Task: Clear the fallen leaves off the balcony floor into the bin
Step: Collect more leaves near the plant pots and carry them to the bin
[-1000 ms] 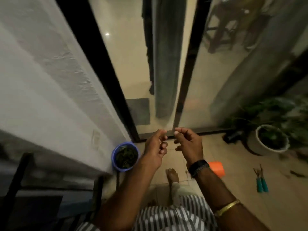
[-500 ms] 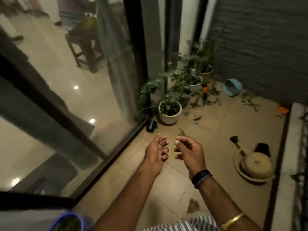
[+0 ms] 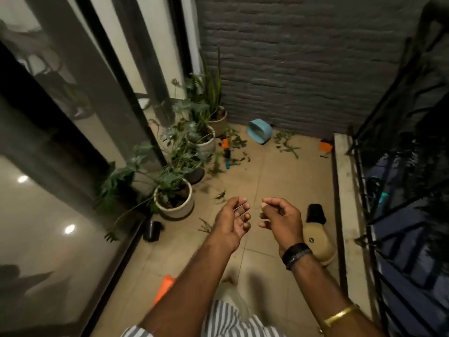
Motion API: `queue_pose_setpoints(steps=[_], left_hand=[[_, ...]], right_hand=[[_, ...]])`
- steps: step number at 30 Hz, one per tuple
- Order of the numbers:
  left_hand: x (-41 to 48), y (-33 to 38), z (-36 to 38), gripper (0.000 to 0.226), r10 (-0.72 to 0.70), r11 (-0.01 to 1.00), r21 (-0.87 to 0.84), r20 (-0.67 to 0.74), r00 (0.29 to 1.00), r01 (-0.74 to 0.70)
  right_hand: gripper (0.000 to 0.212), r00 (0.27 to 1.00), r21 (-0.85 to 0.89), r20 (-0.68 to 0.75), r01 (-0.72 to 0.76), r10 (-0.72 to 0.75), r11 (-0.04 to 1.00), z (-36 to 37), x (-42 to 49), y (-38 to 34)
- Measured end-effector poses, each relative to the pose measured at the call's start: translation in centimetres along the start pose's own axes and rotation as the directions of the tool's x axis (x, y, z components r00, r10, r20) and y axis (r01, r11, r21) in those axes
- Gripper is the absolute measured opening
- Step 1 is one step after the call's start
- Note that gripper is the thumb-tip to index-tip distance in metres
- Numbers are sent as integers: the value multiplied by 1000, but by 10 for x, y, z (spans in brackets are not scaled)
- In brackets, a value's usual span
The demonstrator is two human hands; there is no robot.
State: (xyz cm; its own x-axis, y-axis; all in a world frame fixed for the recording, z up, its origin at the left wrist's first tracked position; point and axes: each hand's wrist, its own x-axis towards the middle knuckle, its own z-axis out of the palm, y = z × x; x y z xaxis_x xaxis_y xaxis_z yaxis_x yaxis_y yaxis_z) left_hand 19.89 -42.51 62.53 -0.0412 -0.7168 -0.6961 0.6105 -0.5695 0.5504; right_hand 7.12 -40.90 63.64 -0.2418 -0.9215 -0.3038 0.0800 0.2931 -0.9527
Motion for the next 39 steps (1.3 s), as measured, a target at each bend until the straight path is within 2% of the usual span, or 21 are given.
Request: queue_pose_setpoints(steps=[10,13,16,23,30,34,39], left_hand=[[170,78,159,23,-130,981,154,84,988,116],[216,116,215,20,-133,967,234,138,981,99],[262,141,260,20,-166,955,265,117,979,130],[385,170,361,22,-243,939,276,118,963,204],[529,186,469,21,-283,938,229,69,957,261],[595,195,528,22,-336,930,174,39,941,325],[655,210,583,23,-342,938,47,-32,939,344]], right_hand=[[13,978,59,-210,-1,14,998,-17,209,-55],[13,965,106,-264,23,6,994,-19,275,-84],[12,931,169,-361,11,52,986,-25,332,-104],[12,885,274,-456,43,91,961,-48,486,-131],[18,923,171,-380,10,57,985,-99,664,-149],[18,948,109,-310,-41,73,993,-126,753,-171],[17,948,51,-289,-121,131,991,-145,841,-189]])
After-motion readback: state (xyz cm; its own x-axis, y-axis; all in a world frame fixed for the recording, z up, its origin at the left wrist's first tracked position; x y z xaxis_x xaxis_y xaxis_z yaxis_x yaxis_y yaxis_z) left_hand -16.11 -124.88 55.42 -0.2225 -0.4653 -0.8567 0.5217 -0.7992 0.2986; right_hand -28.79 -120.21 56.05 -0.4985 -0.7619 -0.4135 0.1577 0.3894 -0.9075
